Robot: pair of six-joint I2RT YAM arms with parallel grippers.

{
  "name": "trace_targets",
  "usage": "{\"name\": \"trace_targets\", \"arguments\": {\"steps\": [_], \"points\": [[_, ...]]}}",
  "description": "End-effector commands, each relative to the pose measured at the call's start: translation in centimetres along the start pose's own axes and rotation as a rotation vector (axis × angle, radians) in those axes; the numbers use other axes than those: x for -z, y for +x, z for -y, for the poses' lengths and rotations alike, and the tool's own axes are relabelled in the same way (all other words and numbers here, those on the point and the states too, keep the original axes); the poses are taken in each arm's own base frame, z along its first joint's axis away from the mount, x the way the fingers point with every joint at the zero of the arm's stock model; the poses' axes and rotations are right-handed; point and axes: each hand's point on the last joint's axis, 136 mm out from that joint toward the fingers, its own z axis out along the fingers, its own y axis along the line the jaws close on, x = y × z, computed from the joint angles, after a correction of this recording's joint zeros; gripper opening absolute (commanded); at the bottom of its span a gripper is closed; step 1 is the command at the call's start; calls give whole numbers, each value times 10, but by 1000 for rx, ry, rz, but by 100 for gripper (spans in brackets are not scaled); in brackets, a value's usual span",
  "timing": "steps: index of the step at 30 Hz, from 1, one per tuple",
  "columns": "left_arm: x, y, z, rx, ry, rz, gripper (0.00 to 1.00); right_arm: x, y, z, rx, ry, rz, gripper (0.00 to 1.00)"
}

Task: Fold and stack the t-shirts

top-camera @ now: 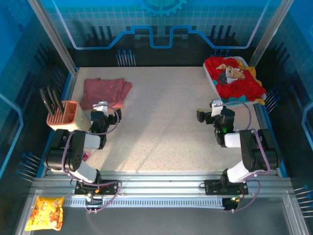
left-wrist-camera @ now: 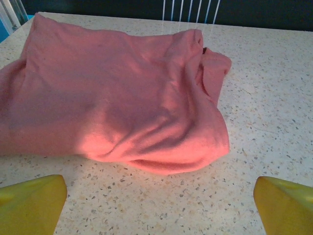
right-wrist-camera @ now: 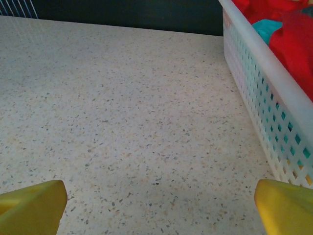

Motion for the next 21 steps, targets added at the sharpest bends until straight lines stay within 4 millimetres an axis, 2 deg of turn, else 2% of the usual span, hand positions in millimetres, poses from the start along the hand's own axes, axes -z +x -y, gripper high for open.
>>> {"name": "trace_targets", "arguments": {"steps": [1, 2, 4, 10, 13, 21], "points": [[0, -12, -5, 21, -24, 45, 99, 3, -4, 18, -23, 116, 24, 100], [0, -12, -5, 21, -24, 46, 99, 6, -4, 24, -31, 161, 30, 100], [0, -12, -5, 21, -24, 45, 99, 5, -4, 24, -19, 178, 29, 100], [0, -12, -5, 21, -23, 46, 99, 1, -4, 16, 2, 146, 14, 100], [0, -12, -5, 20, -24, 46, 99, -2, -4, 4, 29, 65, 3, 100], [0, -12, -5, 20, -24, 45, 99, -2, -5, 3, 32, 62, 6, 100]]}}
